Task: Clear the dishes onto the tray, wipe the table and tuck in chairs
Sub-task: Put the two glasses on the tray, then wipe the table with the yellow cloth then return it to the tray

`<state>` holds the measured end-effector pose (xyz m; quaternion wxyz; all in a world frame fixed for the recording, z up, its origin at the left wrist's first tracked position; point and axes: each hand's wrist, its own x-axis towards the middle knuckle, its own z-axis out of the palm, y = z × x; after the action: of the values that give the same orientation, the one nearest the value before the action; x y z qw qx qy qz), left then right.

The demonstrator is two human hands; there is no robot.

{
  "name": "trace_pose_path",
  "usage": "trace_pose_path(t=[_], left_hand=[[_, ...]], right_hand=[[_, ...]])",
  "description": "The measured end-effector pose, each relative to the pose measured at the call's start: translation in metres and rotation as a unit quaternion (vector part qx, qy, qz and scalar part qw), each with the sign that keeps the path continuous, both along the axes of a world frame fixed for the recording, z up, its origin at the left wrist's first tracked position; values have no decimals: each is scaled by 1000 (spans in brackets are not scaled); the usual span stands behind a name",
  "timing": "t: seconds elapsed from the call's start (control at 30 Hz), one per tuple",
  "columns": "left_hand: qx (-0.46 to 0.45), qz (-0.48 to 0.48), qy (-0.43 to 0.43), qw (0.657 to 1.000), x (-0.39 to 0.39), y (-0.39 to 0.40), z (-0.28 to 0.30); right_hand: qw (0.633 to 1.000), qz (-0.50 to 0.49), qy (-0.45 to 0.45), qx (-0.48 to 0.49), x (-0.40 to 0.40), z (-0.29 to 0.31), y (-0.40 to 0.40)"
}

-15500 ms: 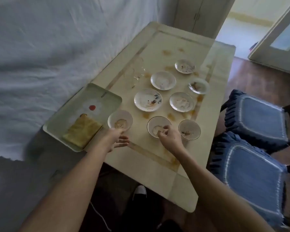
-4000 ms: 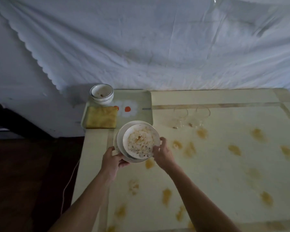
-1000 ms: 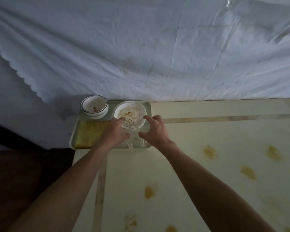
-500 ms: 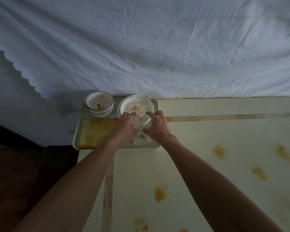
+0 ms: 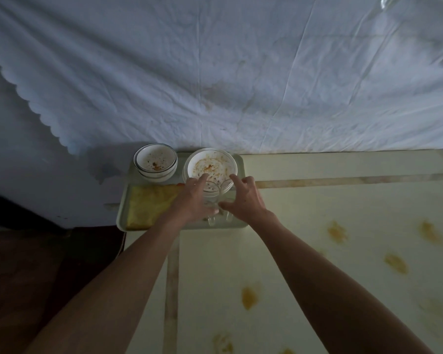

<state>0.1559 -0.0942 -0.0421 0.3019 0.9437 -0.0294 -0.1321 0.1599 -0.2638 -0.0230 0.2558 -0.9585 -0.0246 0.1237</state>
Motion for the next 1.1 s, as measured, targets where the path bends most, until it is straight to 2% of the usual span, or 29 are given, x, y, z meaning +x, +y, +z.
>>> trace_pose_path(t=[0.1,0.17,0.23,0.3,0.37,0.47,0.53,0.63,0.77,0.93,1.1], left_hand=[[-14,-16,6,1000,-8,28,7],[10,-38,14,999,-19,57,6],[41,-27,37,998,-34,93,-1],[90,4,47,995,-51,129,-13],[126,19,49,991,-63,153,-25],[147,-10,63,987,-73,163,-45],[174,-19,37,984,-75,165,-61],[225,-18,-34,974,-75,164,-76],[250,-25,-94,963,-81,167,-84],[190,-43,-96,976,-77,175,-74],[130,-9,-113,985,-78,175,-57]], right_hand=[[999,-9,-29,-35,-8,11,11],[993,-25,-110,-35,-13,20,20],[971,-19,-236,14,-21,23,39],[949,47,-292,113,-33,16,68],[955,149,-207,148,-49,-1,101],[970,228,-49,69,-57,-38,135],[970,241,-15,-4,-53,-61,149],[966,236,-7,-106,-45,-78,158],[954,240,-52,-171,-45,-85,157],[948,259,-51,-177,-42,-75,157],[959,234,-38,-156,-41,-65,152]])
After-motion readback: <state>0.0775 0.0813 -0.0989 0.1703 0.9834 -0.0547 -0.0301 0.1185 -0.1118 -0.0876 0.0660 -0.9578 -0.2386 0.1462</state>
